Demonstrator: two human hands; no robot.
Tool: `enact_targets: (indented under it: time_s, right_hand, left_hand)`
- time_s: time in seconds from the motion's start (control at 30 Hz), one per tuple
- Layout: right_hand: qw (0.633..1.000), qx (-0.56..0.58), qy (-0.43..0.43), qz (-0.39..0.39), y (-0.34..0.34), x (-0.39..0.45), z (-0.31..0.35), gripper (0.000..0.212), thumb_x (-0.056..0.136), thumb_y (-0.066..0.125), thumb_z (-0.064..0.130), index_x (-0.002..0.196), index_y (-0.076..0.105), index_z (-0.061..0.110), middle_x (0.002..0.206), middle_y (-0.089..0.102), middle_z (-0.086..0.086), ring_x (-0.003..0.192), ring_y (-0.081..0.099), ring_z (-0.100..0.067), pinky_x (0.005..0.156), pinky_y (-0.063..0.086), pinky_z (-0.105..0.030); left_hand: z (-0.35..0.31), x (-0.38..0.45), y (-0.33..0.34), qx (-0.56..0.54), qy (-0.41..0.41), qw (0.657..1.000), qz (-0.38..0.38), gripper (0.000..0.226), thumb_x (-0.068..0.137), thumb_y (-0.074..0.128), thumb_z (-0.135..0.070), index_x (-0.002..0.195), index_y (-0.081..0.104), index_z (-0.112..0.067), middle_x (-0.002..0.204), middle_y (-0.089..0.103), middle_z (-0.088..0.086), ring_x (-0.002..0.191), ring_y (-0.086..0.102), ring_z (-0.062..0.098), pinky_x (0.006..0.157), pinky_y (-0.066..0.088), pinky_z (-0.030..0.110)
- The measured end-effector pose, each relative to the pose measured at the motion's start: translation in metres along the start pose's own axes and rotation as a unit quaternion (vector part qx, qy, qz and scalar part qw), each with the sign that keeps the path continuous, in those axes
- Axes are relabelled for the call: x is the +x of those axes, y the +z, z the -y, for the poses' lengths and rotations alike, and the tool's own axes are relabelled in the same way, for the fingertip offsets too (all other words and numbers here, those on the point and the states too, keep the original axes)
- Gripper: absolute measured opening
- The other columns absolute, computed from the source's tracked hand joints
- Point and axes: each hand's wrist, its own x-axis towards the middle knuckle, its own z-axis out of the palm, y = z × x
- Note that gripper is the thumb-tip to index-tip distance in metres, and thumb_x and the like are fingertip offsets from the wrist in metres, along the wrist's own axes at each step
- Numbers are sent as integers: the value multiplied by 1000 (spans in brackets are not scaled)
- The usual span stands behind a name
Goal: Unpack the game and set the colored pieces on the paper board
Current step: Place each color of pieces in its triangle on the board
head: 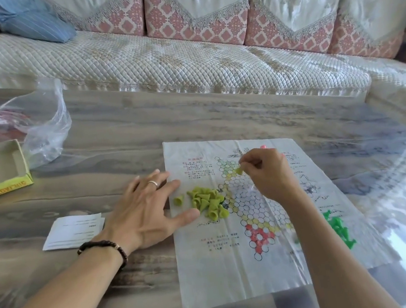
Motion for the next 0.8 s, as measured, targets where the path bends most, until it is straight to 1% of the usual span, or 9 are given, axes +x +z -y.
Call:
enact_targets:
  time_s: [0.07,0.1,0.17,0.2,0.37,0.47,0.6,0.7,0.8]
  right_hand:
    - [1000,-12,-10,6,4,-4,-5,12,86,63,7,87,74,12,76,70,8,71,65,-8,79,55,-31]
    - [1000,-15,-15,12,5,-6,-5,12,86,64,6,90,74,12,77,69,9,73,64,-5,79,55,-24]
    - [999,-16,-27,20,10,-7,-3,14,86,64,6,94,74,11,80,67,8,73,61,1,70,50,-8]
    - [999,-15,-33,22,12,-7,-1,14,86,64,6,95,74,11,81,68,7,73,61,2,66,48,-5]
    - [997,-20,-56,40,24,-6,3,19,84,66,7,102,73,10,91,71,1,76,60,-3,65,43,-2]
    - [998,-18,-45,51,23,-6,0,29,80,71,8,109,69,11,88,68,4,72,58,2,63,42,1]
    - [997,-33,-41,53,26,-7,0,31,80,71,10,111,68,14,91,69,5,73,59,1,62,41,-1]
    - [998,-8,-29,50,21,-10,1,43,80,68,12,122,58,16,94,65,7,76,61,-2,65,45,-9]
    - [999,11,-32,29,5,-14,3,31,80,66,10,108,61,20,86,61,9,73,58,-4,65,46,-15]
  left_hand:
    - [0,-1,-1,4,2,1000,2,114,57,7,-95,148,30,-30,160,15,-7,147,3,8,119,1,36]
    - [0,-1,-1,5,2,1000,2,114,57,8,-95,148,30,-30,160,15,-7,147,3,8,119,1,36]
    - [0,-1,-1,4,3,1000,1,114,56,11,-95,147,31,-30,159,16,-7,147,4,7,119,2,35]
    - [0,-1,-2,3,3,1000,1,114,56,12,-95,147,31,-30,159,17,-7,147,5,7,119,2,35]
    - [1,-1,-2,-3,5,1000,-3,118,54,9,-99,147,32,-30,158,20,-7,146,6,7,119,3,36]
    - [1,-1,-3,-3,3,1000,2,119,53,10,-99,147,31,-31,158,19,-8,146,6,7,119,2,36]
    - [2,-2,-2,-12,5,1000,-1,119,52,12,-100,147,32,-30,158,20,-9,146,6,6,120,2,36]
    - [2,-2,-2,-15,10,1000,1,117,54,16,-99,147,32,-30,158,20,-9,146,7,6,120,3,37]
    - [3,-2,-3,-12,13,1000,1,120,52,17,-101,146,33,-29,158,21,-9,146,9,8,120,4,38]
